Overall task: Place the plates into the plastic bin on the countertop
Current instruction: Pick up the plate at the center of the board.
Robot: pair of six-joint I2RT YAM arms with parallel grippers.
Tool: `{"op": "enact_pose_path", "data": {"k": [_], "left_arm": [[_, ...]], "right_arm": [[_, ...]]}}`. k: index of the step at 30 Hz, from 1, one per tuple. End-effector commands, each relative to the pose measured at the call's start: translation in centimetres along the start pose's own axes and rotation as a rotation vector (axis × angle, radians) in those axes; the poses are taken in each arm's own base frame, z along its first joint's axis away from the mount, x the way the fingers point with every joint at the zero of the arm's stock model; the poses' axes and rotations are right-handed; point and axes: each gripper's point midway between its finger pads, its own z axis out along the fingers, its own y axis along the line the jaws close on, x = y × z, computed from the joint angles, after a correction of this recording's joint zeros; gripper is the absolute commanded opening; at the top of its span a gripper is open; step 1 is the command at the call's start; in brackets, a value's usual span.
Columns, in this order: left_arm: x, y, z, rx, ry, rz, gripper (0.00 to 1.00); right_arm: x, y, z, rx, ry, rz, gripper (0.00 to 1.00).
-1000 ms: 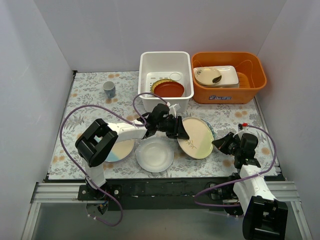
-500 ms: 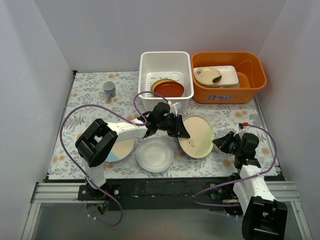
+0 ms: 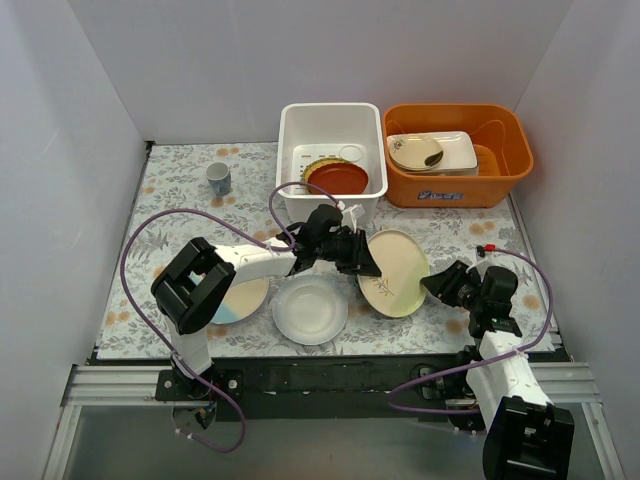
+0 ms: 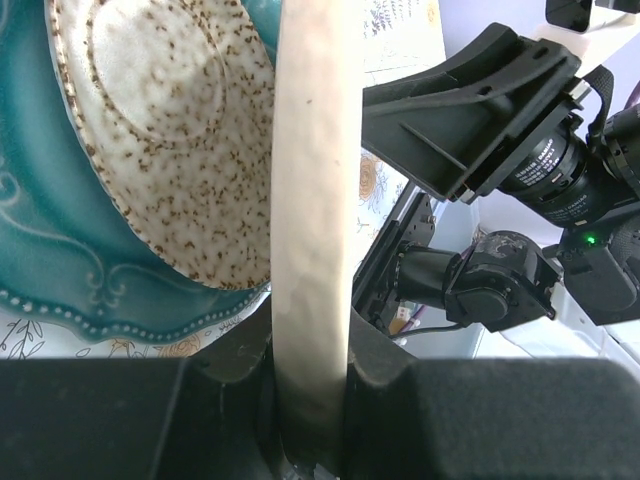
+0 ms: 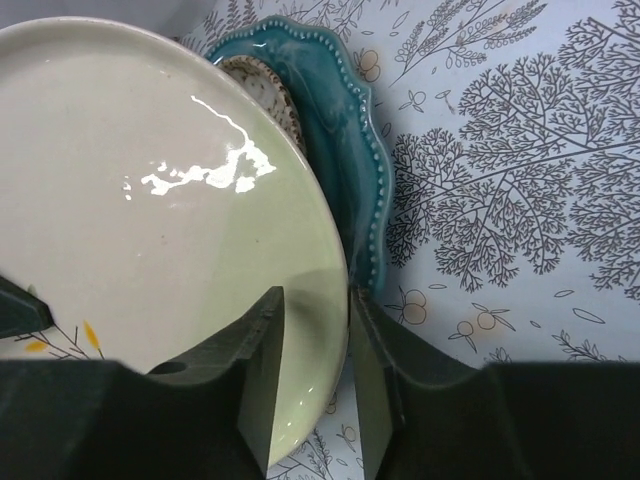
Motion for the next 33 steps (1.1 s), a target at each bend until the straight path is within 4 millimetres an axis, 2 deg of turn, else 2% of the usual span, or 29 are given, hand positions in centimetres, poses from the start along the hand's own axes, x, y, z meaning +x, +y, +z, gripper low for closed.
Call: {"op": "enact_pose_path", "data": {"k": [1, 4, 5, 7, 8, 11, 33], "left_arm": [[-1.6, -4.7, -0.8, 0.103, -0.037, 0.092, 0.00], [-1.5, -4.9, -0.9, 0.110, -0.033, 0.094, 0.00], [-1.6, -5.0, -0.9, 0.115, -0.032, 0.093, 0.00], [-1.6, -5.2, -1.0, 0.118, -0.034, 0.096, 0.00], [-1.6, -5.2, -1.0, 0.118, -0.034, 0.095, 0.00], [-1.7, -5.4, -1.1, 0.123, -0.036, 0.095, 0.00], [-3.1, -7.6, -3.0, 0.120, -0.081, 0.161, 0.00]], "right_arm": [[-1.0, 2.2, -0.2, -0.101, -0.020, -0.047, 0.43], [-1.0, 2.4, -0.3, -0.115, -0.022, -0.055, 0.54], [-1.0, 2.5, -0.3, -0.119, -0.024, -0.059, 0.64], [-1.0, 2.5, -0.4, -0.122, -0.032, -0.061, 0.73], [-1.2, 2.6, -0.5, -0.123, -0.043, -0.066, 0.83], [-1.5, 2.7, -0.7, -0.124, -0.065, -0.074, 0.97], [-1.5, 2.6, -0.9, -0.110, -0.072, -0.058, 0.98]]}}
